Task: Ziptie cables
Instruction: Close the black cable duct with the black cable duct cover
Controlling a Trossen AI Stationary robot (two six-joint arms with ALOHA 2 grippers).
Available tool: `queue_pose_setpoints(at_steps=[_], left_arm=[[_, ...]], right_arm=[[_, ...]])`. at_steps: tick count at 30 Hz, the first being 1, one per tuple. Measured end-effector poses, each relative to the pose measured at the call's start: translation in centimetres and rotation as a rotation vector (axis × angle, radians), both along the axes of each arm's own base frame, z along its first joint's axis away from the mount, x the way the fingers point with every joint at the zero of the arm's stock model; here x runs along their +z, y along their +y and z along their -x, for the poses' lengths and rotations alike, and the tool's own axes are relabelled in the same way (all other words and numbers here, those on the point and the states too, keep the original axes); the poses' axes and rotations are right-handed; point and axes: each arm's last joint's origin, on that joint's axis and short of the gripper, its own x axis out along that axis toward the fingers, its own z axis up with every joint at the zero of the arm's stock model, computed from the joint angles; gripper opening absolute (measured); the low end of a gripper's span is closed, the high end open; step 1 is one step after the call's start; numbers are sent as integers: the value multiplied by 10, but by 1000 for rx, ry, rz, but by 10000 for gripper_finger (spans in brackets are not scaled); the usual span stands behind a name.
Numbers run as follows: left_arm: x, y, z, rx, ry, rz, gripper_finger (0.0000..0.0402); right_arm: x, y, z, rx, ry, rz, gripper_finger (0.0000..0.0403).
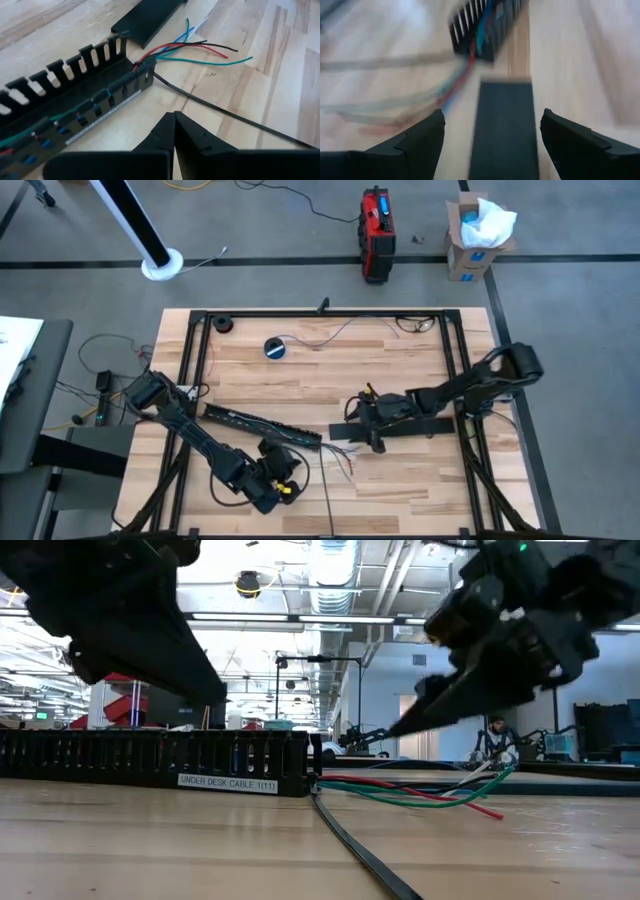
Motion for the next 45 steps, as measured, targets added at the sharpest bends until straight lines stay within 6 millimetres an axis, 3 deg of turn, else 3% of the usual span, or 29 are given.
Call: queue_pose_setpoints(at_steps=[10, 17, 23, 30, 36, 41, 45], left_arm=[[-3, -4, 4, 2, -7, 0, 0], [-5, -3, 5, 6, 0, -10, 0], [-5, -3, 5, 12, -3, -4, 0], [-5, -3, 6, 10, 3, -8, 0], [-4, -3, 5, -1, 9, -16, 0], [13, -4, -3, -50, -12, -94, 0], [34, 7, -14, -132, 0, -277, 0]], right_arm=[[-39, -1, -6, -53, 15, -6, 311], [-67, 9, 3, -148, -1, -18, 310], [-72, 15, 12, -237, -28, 33, 282], [-72, 14, 12, -277, -29, 7, 221], [-71, 15, 12, -279, -32, 1, 218], [-67, 15, 11, -291, -47, -30, 218], [-63, 12, 11, -333, -45, -46, 169]])
